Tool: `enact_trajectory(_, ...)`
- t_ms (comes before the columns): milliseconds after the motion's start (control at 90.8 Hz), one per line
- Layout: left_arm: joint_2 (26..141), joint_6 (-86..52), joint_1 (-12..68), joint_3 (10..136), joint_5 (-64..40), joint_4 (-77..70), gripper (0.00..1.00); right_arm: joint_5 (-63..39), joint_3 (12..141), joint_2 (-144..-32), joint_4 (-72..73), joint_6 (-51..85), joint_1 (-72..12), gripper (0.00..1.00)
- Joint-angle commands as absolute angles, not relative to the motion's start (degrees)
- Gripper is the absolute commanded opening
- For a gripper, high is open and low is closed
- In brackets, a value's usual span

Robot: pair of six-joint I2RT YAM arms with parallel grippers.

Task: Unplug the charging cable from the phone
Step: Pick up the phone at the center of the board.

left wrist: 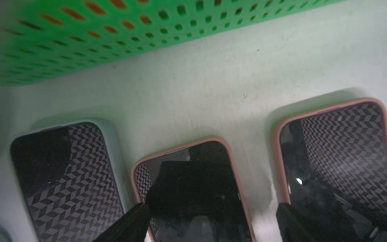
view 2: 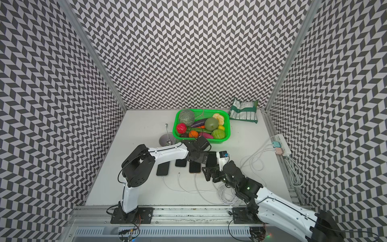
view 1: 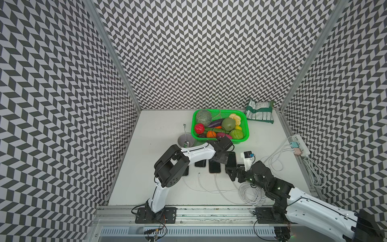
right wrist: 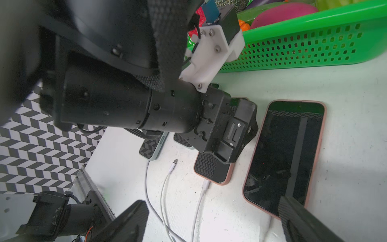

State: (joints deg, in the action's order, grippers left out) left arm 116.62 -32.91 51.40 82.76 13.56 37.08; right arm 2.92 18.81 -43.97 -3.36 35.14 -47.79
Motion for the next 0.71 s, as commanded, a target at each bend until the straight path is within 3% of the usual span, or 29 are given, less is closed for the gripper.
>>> enact_trajectory(0, 114.5, -33.8, 51.9, 83.3, 15.9, 38.3, 1.00, 2.6, 18.9, -44.1, -0.4, 35.4, -47.4, 1.00)
enact_trajectory(694, 116.7, -34.9, 51.9, 80.6, 14.1, 35.9, 1.00, 2.1, 18.3, -43.8, -0.3, 35.7, -47.3, 1.00)
